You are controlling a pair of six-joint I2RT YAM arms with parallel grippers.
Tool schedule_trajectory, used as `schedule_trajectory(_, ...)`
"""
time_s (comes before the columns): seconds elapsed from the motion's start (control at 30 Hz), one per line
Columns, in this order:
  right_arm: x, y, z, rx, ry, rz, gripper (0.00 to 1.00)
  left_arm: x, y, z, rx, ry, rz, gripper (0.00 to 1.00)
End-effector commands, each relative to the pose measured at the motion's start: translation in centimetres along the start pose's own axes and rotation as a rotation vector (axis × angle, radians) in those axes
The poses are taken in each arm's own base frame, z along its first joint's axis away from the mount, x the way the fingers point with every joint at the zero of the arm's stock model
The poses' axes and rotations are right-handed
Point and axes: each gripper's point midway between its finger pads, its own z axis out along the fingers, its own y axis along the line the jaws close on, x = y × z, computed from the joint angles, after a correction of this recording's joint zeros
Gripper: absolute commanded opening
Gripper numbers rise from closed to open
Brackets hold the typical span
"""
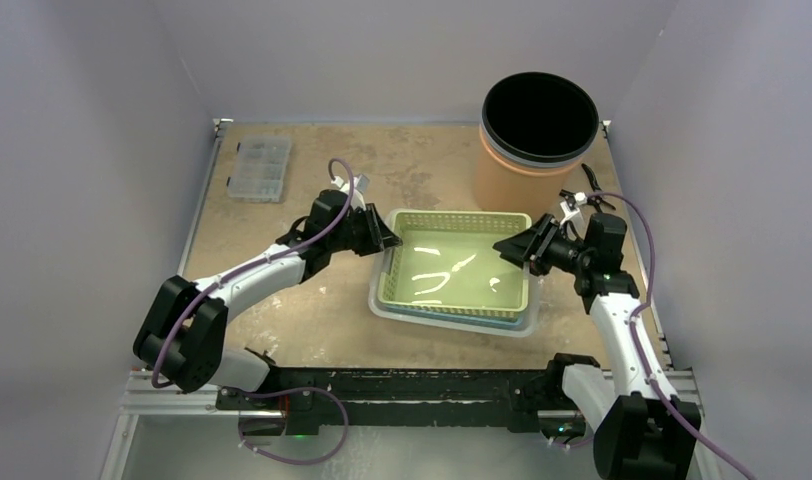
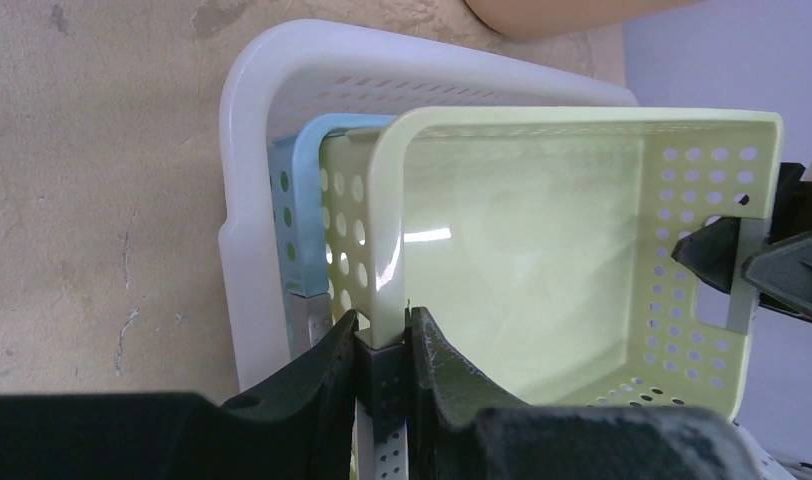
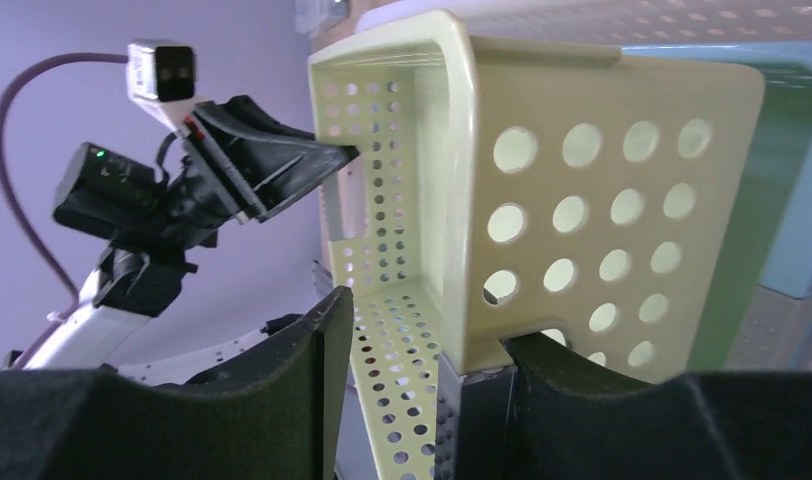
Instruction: Turn the large container upside down
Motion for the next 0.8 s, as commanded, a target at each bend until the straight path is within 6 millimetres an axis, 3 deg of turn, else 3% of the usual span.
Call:
schedule_trajectory(0.0, 0.5, 4.2, -1.1, -0.136, 0.030, -0.058, 0.47, -0.6, -4.5, -0.9, 0.164, -0.013, 0.031, 0.00)
schedule_trajectory(0.07, 0.4, 4.5, -1.4, -0.123, 0.025, -0.052, 0.49, -0.8, -4.1, -0.9, 0.142, -0.025, 0.026, 0.00)
schedule_trajectory(0.23, -0.5, 4.5, -1.9, -0.041, -0.028, -0.069, 0.64, -2.1, -3.4, -1.6, 0.093, -0.096, -0.012, 0.00)
schedule_trajectory(0.37, -0.4, 4.5, -2.1, -0.033, -0.021, -0.065, 0.68, -3.1, -2.2, -2.8, 0.041, -0.155, -0.043, 0.00)
schedule_trajectory(0.63, 0.4, 5.6, -2.5, -0.091, 0.017, -0.070, 0.60, -3.7, -0.3, -3.8, -0.018, -0.193, -0.079, 0.00)
schedule_trajectory(0.77, 0.6, 6.1, -2.7, -0.113, 0.028, -0.087, 0.50, -3.8, -0.5, -3.7, 0.003, -0.194, -0.075, 0.00)
